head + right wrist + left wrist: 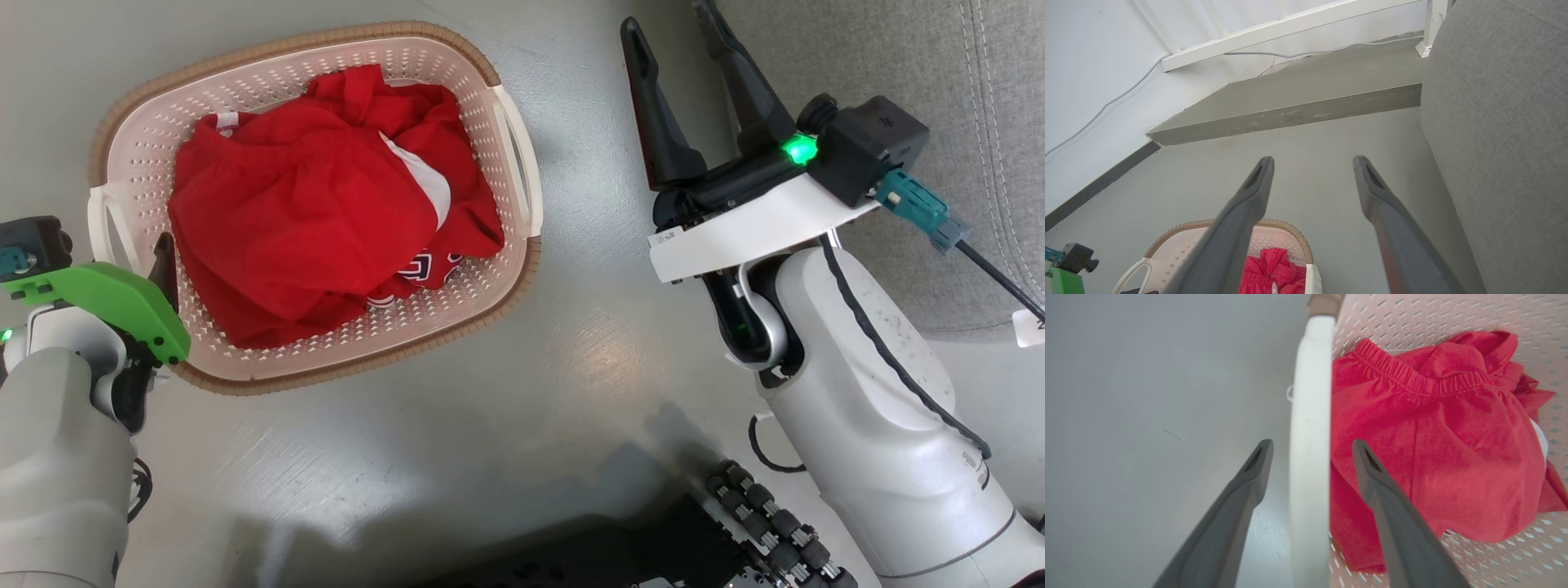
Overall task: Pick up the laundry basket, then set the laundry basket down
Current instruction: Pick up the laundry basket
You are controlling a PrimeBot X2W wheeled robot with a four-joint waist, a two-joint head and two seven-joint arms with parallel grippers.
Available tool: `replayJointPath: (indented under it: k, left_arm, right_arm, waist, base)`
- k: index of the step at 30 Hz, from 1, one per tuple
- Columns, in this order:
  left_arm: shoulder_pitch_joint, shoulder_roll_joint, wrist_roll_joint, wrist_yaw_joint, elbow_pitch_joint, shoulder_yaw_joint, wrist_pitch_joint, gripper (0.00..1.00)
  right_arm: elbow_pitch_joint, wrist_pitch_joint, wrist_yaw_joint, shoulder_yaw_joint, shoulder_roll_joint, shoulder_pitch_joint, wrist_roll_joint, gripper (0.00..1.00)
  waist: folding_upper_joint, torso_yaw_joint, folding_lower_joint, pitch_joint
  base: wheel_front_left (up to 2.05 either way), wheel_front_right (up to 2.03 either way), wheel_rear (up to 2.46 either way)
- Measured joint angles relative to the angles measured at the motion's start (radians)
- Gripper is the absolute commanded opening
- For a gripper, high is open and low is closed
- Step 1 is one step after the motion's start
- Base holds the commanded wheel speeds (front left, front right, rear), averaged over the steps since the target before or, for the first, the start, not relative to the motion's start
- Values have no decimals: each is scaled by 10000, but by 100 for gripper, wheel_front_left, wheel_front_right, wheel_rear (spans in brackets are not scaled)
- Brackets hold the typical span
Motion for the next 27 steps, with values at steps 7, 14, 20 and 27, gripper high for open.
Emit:
replayJointPath:
  k: [7,14,20,27]
  left_arm:
    - [-74,0,-134,0,140,-86,-173,100]
    - [-105,-15,-263,0,153,-280,-468,100]
    - [-90,-8,-370,0,190,-431,-826,100]
    - [134,-8,-612,0,219,-602,-1246,100]
  right_arm:
    - [36,-2,0,0,0,-8,-2,100]
    - [159,-2,0,-38,-2,-8,-19,100]
    - [334,-2,29,-48,-4,-6,-12,100]
    - [535,0,115,-107,-4,12,-12,100]
  waist:
    - [0,39,0,-27]
    - [0,101,0,-200]
    - [0,149,0,-616]
    - [0,194,0,-1128]
  base:
    - [0,0,0]
    - [0,0,0]
    - [0,0,0]
    - [0,0,0]
